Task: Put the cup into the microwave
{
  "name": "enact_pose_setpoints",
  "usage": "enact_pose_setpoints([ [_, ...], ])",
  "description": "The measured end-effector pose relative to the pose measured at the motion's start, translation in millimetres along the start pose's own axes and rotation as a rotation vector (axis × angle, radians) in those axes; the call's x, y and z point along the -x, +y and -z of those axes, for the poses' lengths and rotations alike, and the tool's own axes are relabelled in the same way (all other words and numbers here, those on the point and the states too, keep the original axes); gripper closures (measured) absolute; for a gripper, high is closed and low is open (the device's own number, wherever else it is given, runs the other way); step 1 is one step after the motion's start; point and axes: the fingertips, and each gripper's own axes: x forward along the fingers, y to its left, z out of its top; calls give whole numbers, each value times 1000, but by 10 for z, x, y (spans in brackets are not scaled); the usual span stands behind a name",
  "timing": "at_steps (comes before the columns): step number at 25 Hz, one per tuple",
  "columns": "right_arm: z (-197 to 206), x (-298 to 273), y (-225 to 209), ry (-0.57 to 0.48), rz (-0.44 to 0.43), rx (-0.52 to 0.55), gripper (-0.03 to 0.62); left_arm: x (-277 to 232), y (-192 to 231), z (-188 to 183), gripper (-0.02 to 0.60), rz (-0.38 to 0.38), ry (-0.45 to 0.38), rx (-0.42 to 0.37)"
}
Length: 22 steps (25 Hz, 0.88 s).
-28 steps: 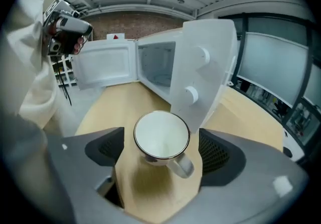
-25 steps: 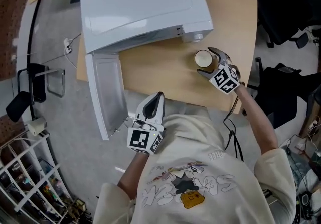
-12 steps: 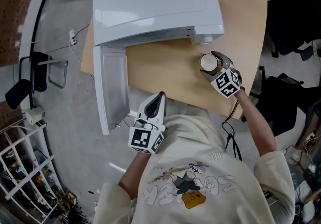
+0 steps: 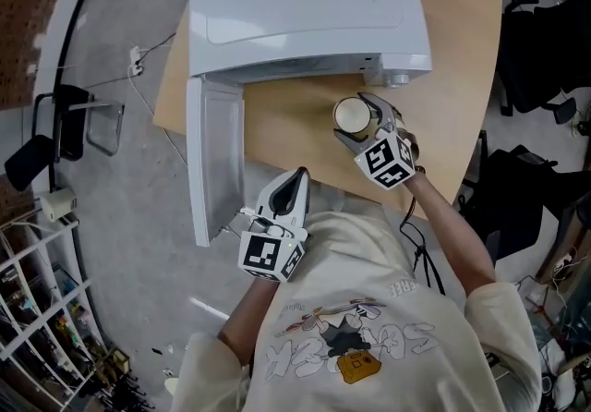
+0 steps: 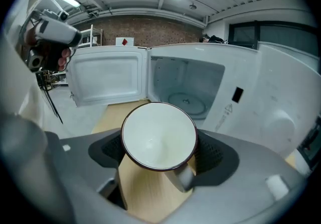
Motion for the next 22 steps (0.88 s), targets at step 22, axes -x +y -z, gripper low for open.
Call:
enact_pose_setpoints([
  [22,-1099,-1390,-422,34,274,-160,187,212,838,-318,577,46,-25,-9],
])
